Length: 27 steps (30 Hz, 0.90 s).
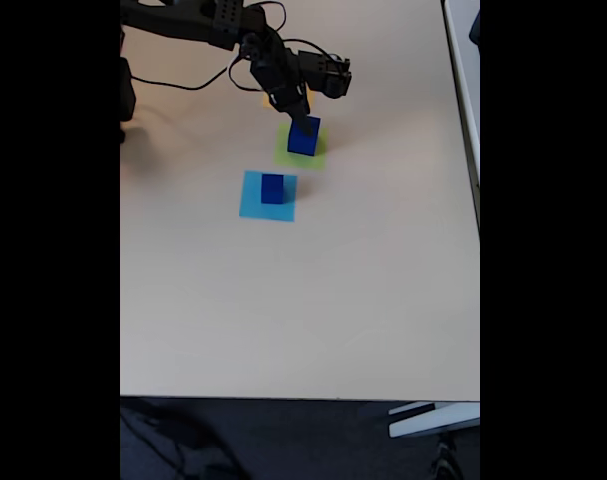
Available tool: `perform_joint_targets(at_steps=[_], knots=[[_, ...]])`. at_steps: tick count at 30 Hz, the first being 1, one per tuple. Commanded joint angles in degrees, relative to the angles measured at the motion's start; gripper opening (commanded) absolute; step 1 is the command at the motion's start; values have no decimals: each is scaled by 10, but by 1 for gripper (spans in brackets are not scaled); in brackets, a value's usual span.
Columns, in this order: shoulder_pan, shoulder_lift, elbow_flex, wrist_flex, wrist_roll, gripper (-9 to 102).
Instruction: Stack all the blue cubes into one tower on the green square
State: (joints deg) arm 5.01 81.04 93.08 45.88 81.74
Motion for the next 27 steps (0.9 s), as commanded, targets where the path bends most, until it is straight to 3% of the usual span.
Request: perform_joint_targets(at_steps=[1, 27], knots=[[6, 32, -4, -4, -3, 21], [2, 18, -19, 18, 8, 14]])
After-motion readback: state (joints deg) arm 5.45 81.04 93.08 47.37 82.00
